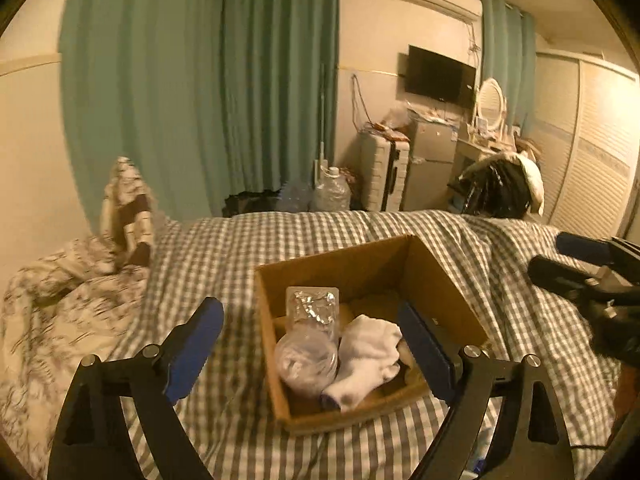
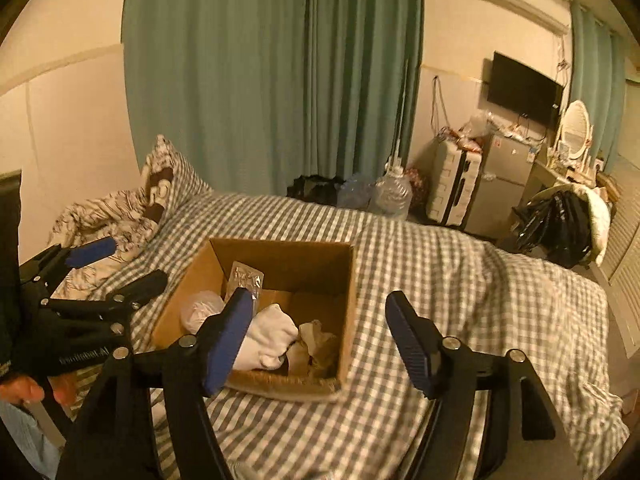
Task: Organize objects
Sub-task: 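Grasp the white BOP tube with the left tool while the right tool grasps the grey hanger, then carry the tube and hanger into the box and open both tools, then grasp the white bear figurine with the left tool while the right tool grasps the blue tissue pack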
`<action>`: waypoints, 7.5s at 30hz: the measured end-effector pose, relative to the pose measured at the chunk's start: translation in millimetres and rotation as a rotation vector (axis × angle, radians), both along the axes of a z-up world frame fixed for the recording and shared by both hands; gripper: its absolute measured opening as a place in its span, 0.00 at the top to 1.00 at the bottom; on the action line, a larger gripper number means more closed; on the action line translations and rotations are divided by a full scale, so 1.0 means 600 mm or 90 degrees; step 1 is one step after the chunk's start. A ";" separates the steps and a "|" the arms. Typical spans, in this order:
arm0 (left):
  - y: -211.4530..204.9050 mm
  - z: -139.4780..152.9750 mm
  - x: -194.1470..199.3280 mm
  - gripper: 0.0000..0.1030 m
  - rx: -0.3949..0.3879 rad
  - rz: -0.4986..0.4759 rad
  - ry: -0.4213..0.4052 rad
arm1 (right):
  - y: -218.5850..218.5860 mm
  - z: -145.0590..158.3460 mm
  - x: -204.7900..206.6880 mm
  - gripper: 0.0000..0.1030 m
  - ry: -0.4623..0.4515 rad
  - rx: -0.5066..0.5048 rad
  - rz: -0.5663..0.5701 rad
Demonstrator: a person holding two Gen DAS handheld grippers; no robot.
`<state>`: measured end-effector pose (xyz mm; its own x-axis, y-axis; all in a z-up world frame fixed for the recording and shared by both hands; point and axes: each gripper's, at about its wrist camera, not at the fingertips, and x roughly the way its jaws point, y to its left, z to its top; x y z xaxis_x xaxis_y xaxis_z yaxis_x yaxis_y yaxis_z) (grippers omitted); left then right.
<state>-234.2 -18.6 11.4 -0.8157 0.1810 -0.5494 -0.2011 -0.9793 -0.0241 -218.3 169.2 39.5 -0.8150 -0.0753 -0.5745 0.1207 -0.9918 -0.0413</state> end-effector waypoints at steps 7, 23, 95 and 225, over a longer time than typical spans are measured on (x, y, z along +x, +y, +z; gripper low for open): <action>-0.060 0.013 0.081 0.00 -0.020 0.091 -0.015 | 0.022 0.052 0.124 0.09 0.036 -0.002 -0.022; -0.067 -0.176 0.135 0.00 -0.029 0.135 -0.194 | -0.039 -0.214 0.134 0.07 -0.192 0.064 0.045; 0.066 0.014 0.075 0.75 0.006 -0.020 -0.067 | -0.002 0.006 0.104 0.89 -0.024 -0.050 0.110; 0.048 -0.169 0.240 0.23 -0.055 0.107 -0.127 | 0.021 -0.310 0.140 0.13 -0.286 -0.056 -0.053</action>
